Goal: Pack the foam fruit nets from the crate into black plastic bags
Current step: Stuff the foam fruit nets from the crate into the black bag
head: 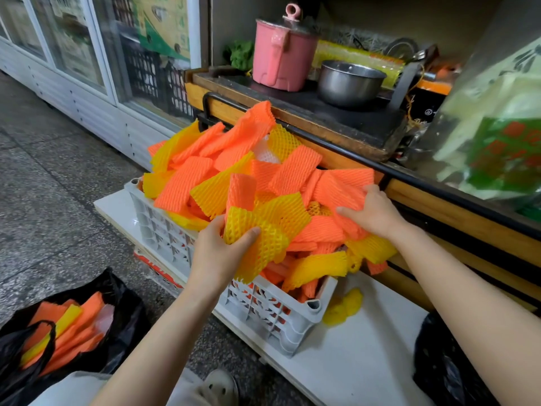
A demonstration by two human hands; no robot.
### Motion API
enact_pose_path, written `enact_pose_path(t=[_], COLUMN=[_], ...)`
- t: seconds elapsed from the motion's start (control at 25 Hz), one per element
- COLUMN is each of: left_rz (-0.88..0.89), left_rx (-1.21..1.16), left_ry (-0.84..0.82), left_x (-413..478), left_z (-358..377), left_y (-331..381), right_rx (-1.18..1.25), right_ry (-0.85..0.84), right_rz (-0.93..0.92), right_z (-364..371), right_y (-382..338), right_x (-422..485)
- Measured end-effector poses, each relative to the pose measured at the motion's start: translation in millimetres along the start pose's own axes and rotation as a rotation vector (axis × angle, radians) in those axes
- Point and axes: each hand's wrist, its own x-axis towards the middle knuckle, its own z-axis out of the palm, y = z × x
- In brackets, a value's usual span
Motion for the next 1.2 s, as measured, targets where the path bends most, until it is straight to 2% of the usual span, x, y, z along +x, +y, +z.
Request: enact_pose_path(t=[0.28, 0.56, 0.64, 0.8, 0.88, 1.04, 1.2], left_rz=[0.009, 0.007, -0.004, -0.001, 0.028, 0.140, 0.221], left_rx=[-0.019, -0.053, -0.057, -0.092, -0.121, -0.248, -0.203], left_ry=[0.045, 0.229, 0.267, 0.217, 0.167, 0.085, 0.288], left_x=[-8, -19, -18, -23, -30, -43, -37], left_z=[-6, -24, -27, -22, -22, -41, -86], left_y=[0, -3, -3, 2, 2, 5, -9], right_rx=[0.433, 0.814, 0.804, 0.472, 0.394, 0.458, 0.627], right_ry=[0.107, 0.058, 0.080, 0.184, 0.228, 0.118, 0.032], right_rz=[-0.102, -0.252, -0.286, -0.413, -0.490, -0.614, -0.642], right_z=[-14, -3, 8, 36, 50, 77, 103], right_y=[-30, -70, -81, -101, -111, -139, -184], right_x=[-43, -95, -108, -134, -143, -156, -168])
